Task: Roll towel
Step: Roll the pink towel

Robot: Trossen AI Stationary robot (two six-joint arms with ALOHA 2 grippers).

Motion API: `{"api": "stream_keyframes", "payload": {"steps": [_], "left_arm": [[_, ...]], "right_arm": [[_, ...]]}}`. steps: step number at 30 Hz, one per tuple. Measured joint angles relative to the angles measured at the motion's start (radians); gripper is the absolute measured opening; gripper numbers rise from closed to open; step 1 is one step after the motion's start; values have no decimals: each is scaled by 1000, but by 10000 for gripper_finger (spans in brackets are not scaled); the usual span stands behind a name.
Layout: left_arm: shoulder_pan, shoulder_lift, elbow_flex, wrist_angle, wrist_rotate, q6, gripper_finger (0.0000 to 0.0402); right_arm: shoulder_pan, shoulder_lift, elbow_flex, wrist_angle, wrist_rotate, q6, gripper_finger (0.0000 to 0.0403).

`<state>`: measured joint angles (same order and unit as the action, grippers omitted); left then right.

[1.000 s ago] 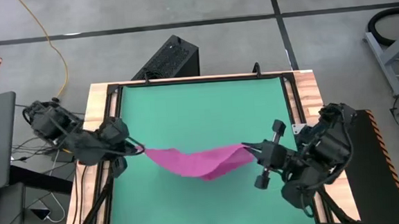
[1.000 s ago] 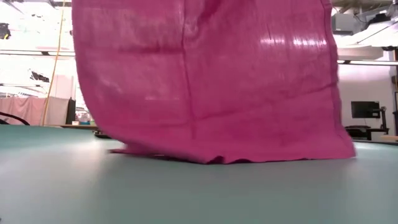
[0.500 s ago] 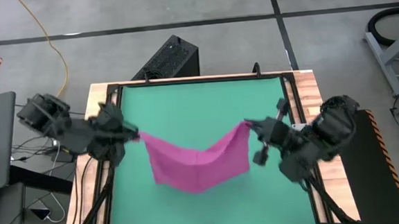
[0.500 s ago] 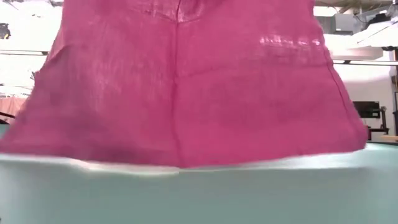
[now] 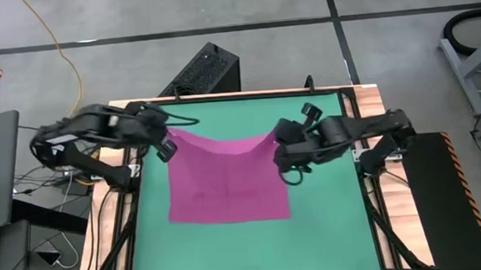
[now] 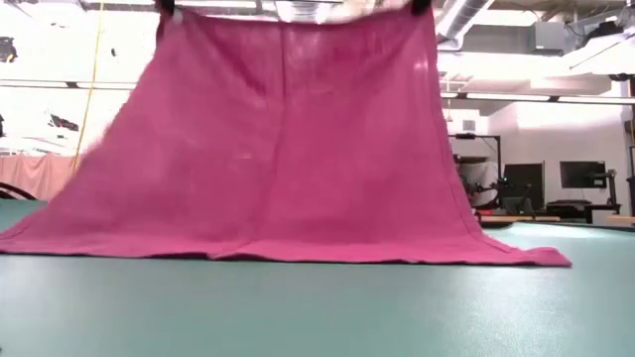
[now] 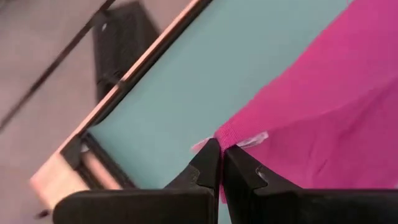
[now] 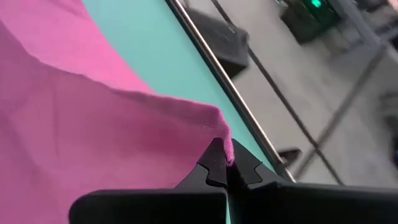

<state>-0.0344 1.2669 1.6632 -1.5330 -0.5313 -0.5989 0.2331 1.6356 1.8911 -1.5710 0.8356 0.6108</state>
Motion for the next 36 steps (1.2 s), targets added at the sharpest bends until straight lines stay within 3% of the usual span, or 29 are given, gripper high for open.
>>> {"api": "stream_keyframes", "payload": {"steps": [8,14,18,27,36], "left_arm": [[182,-40,-352,314,39,232,0],[295,-40,-504,497,76,397,0],[347,-40,-544,505,113,423,0],[286,-127,-549,463,257,355,0],[125,-203,-549,420,265,216,0]], "right_arm": [[-93,0,-246,93,0,6,6],[-147,0,-387,148,8,-18,6],[-154,0,-422,168,3,-18,6],[17,-1,-381,215,-53,18,6],[183,7,-376,250,-90,208,6]]}}
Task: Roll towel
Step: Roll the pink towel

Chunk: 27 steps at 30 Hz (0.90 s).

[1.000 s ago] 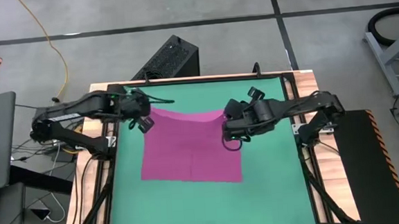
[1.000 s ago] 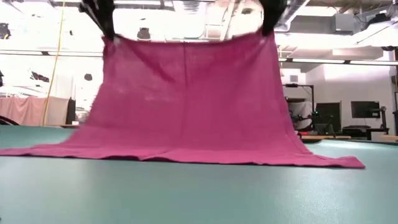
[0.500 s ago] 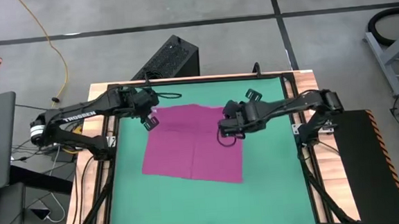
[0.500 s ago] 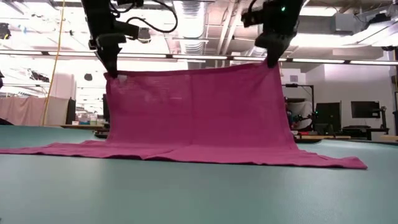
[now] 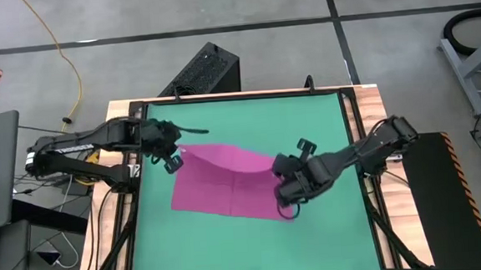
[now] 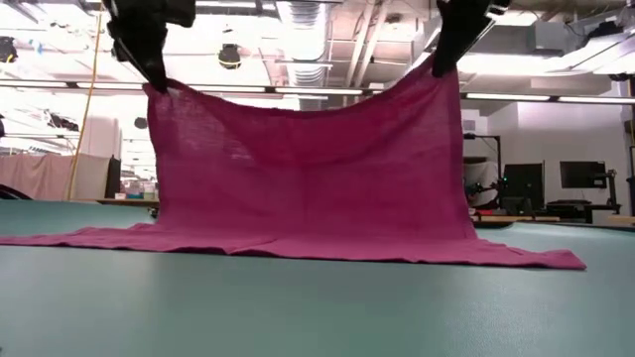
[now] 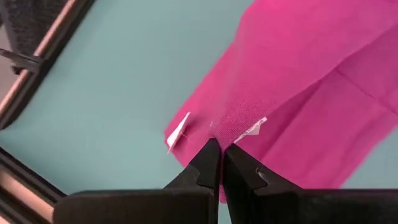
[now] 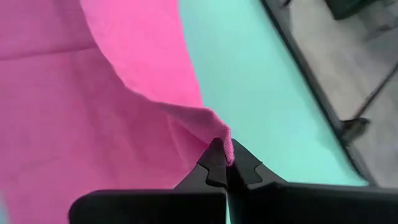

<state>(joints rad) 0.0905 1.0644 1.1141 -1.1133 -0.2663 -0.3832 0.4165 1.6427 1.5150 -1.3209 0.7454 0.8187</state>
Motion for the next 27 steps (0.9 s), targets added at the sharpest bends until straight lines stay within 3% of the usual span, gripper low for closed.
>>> {"api": "stream_keyframes", "payload": {"steps": [12,21,27], "left_arm": [[-176,16,-137,10,-28,-124,0],[-358,15,-149,-64,-31,-293,0],[-429,17,-149,-47,-117,-329,0]], "right_arm": [[111,77,0,69,-45,120,6],[126,146,0,42,-71,177,6],[129,146,0,84,-75,179,6]]}}
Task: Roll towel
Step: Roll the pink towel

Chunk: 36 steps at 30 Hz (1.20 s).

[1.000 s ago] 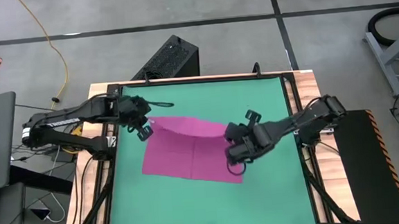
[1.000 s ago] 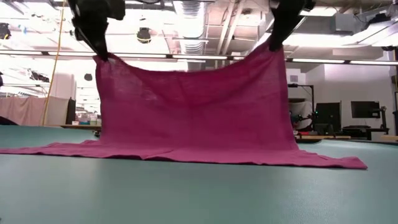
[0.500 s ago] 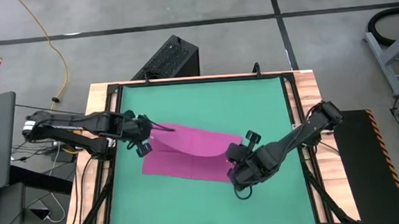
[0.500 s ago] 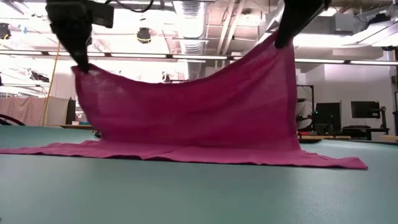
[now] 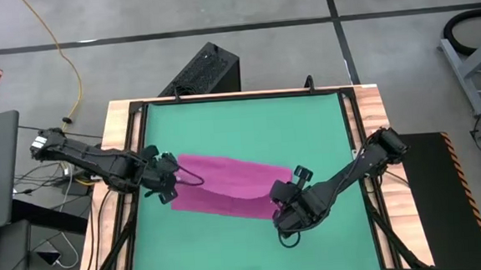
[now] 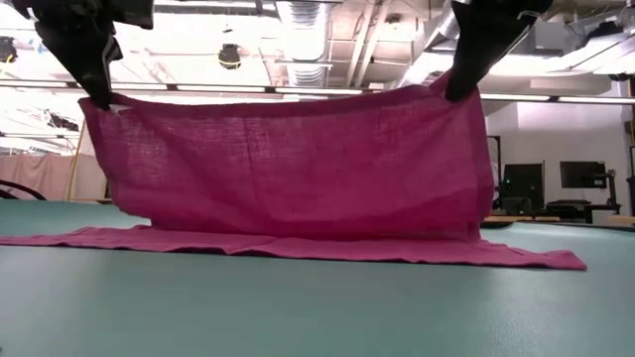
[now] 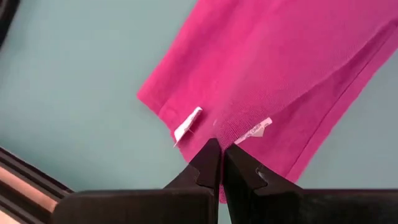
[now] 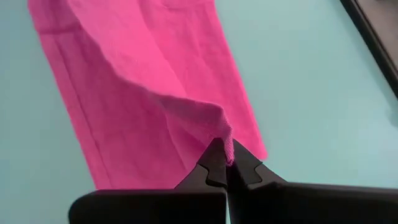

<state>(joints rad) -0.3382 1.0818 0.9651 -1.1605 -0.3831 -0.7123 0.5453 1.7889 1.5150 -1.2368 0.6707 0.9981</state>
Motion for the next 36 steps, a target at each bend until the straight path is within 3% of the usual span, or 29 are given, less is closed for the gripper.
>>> {"api": "stream_keyframes", "payload": {"steps": [12,27,32,36], "left_arm": [[-27,1,-36,68,24,-9,0],[-50,0,-135,134,83,-58,0],[-50,0,-137,165,90,-46,0],[-50,0,-137,217,152,-4,0]], "right_arm": [[26,-2,0,-120,31,145,6],[83,-1,0,2,26,150,6],[83,-1,-15,32,-5,148,7],[83,-1,-51,73,-50,146,7]]}}
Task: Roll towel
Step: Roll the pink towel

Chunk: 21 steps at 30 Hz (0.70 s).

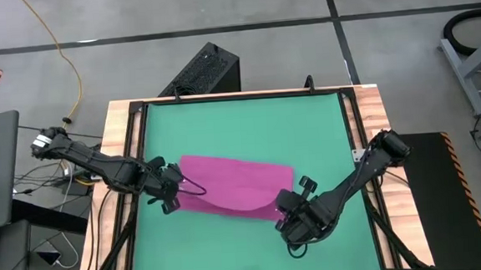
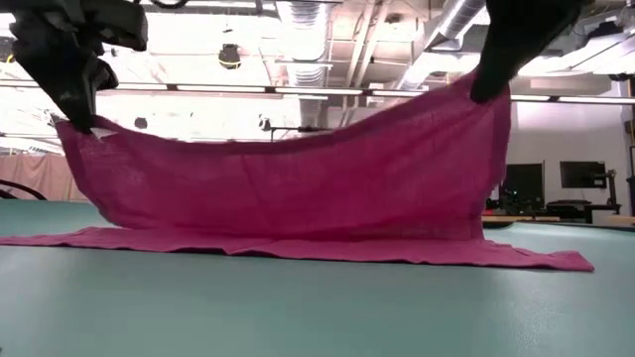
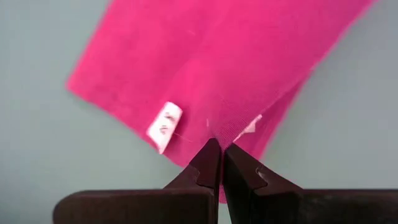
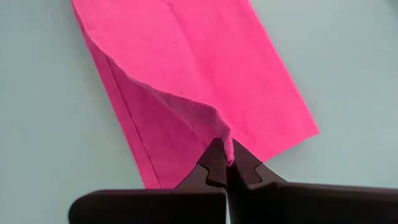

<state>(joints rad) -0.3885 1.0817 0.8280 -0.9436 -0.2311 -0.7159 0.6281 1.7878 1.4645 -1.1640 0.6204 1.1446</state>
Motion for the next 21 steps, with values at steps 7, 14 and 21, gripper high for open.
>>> {"api": "stream_keyframes", "payload": {"steps": [7,14,21], "left_arm": [[0,0,0,27,35,25,0],[0,0,0,27,0,25,0],[-12,0,0,62,-7,89,27]], "right_arm": [[0,1,-51,47,-47,-1,8],[1,1,-52,53,-47,-16,12],[1,1,-52,56,-75,-20,40]]}}
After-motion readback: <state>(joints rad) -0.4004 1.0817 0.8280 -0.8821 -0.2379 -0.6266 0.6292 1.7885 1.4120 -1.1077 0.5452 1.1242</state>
